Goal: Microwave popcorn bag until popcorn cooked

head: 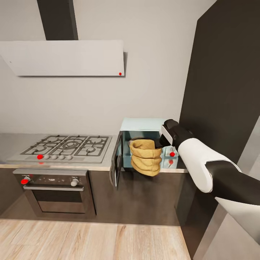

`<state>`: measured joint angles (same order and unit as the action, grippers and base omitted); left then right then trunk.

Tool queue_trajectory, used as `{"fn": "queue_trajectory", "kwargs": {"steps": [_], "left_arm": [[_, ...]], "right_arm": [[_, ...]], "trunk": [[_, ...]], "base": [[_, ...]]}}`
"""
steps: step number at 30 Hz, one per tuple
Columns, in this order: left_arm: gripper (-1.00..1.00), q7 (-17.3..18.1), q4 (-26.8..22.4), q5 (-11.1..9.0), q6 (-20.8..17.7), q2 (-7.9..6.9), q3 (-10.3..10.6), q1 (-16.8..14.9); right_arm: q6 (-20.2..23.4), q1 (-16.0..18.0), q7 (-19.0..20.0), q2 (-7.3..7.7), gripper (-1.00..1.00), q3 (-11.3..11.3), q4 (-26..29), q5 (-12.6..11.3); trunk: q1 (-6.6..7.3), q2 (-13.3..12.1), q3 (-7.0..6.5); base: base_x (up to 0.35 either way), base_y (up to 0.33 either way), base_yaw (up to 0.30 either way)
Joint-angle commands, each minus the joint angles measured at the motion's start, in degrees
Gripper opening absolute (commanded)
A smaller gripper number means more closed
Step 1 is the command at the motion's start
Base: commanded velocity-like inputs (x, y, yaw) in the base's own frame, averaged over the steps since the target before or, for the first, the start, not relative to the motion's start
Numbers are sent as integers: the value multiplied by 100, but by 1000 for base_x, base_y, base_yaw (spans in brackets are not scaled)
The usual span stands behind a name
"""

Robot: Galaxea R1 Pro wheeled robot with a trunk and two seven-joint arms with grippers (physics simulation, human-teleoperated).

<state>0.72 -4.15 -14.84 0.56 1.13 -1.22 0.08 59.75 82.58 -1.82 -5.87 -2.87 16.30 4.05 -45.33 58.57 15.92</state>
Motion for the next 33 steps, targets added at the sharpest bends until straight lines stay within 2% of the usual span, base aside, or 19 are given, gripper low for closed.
{"fn": "queue_trajectory", "kwargs": {"steps": [1,14,33], "left_arm": [[100,7,-6,-27,6,1,-10,1],[100,7,-6,-27,5,-1,-10,1],[100,7,-6,-27,6,0,-10,1]], "right_arm": [[25,3,7,5,-100,-26,9,-3],[25,3,-2,56,-100,-37,37,-18],[25,3,-2,51,-100,-38,40,-18]], "trunk": [[0,4,6],[0,4,6],[0,4,6]], "base": [[0,0,0],[11,0,0],[179,0,0]]}}
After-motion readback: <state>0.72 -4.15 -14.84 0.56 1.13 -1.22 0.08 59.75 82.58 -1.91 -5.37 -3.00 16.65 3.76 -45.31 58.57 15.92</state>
